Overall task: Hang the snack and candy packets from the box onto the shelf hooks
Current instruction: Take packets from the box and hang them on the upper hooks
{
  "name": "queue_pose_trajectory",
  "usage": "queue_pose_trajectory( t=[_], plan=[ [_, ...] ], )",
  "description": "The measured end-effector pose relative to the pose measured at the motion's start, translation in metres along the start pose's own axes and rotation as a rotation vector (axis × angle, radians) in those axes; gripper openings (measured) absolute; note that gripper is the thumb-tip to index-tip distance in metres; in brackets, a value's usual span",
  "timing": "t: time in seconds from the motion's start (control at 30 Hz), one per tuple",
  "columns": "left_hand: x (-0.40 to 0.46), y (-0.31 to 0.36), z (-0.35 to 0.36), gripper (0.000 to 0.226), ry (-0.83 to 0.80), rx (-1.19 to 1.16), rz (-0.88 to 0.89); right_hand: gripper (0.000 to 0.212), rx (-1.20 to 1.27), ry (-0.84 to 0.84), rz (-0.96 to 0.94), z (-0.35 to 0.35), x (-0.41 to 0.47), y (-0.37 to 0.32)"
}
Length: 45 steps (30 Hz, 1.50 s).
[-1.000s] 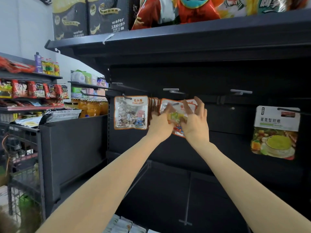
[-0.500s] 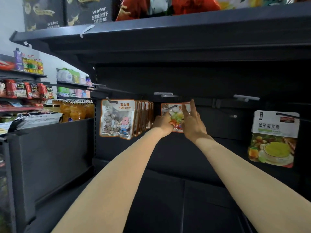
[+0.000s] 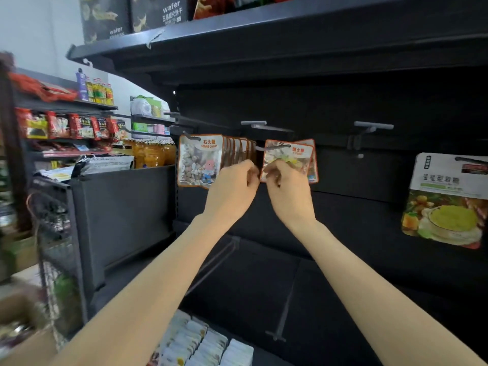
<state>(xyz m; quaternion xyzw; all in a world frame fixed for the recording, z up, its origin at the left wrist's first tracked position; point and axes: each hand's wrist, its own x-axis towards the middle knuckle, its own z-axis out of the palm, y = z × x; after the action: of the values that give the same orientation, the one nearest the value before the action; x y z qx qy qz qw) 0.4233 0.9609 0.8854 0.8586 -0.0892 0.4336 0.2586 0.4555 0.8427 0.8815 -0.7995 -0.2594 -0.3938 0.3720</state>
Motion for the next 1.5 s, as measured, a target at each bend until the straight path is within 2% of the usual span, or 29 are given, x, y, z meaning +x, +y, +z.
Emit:
queue_pose_trajectory(
  t=[0.23, 0.43, 0.57, 0.73, 0.87, 1.03, 1.1, 1.2, 1.27, 1.4, 1.5],
  plan=[
    [-0.073, -0.069, -0.073, 0.015, 0.113, 0.114, -0.231, 0.019, 0.198, -0.271, -0.035, 0.05, -0.043, -0.07],
    [-0.147, -0.171, -0.138, 0.012, 0.101, 0.216, -0.498, 0.025, 0.264, -0.567, -0.023, 0.148, -0.095, -0.141],
    [-0.201, -0.254, -0.183, 0.012, 0.021, 0.294, -0.713, 0.024, 0.265, -0.749, 0.006, 0.243, -0.139, -0.189],
    [-0.257, -0.374, -0.239, 0.019, -0.155, 0.443, -0.846, 0.027, 0.213, -0.929, 0.048, 0.377, -0.186, -0.243],
    [-0.296, -0.464, -0.267, 0.019, -0.29, 0.425, -0.994, 0.03, 0.146, -1.076, 0.078, 0.464, -0.213, -0.269],
    [-0.337, -0.546, -0.276, 0.021, -0.628, 0.371, -0.971, 0.033, 0.036, -1.275, 0.061, 0.537, -0.24, -0.274],
    [-0.347, -0.563, -0.279, 0.031, -0.769, 0.4, -0.925, 0.041, -0.022, -1.431, -0.03, 0.559, -0.249, -0.275],
    [-0.356, -0.573, -0.283, 0.044, -0.883, 0.471, -0.858, 0.064, -0.025, -1.624, -0.125, 0.58, -0.26, -0.282],
    [-0.356, -0.572, -0.285, 0.043, -0.868, 0.496, -0.855, 0.07, 0.039, -1.682, -0.146, 0.589, -0.266, -0.287],
    [-0.352, -0.572, -0.289, 0.04, -0.751, 0.4, -0.911, 0.07, 0.101, -1.601, -0.127, 0.606, -0.273, -0.284],
    [-0.354, -0.575, -0.291, 0.029, -0.64, 0.326, -0.967, 0.05, 0.091, -1.538, -0.182, 0.616, -0.273, -0.283]
  ],
)
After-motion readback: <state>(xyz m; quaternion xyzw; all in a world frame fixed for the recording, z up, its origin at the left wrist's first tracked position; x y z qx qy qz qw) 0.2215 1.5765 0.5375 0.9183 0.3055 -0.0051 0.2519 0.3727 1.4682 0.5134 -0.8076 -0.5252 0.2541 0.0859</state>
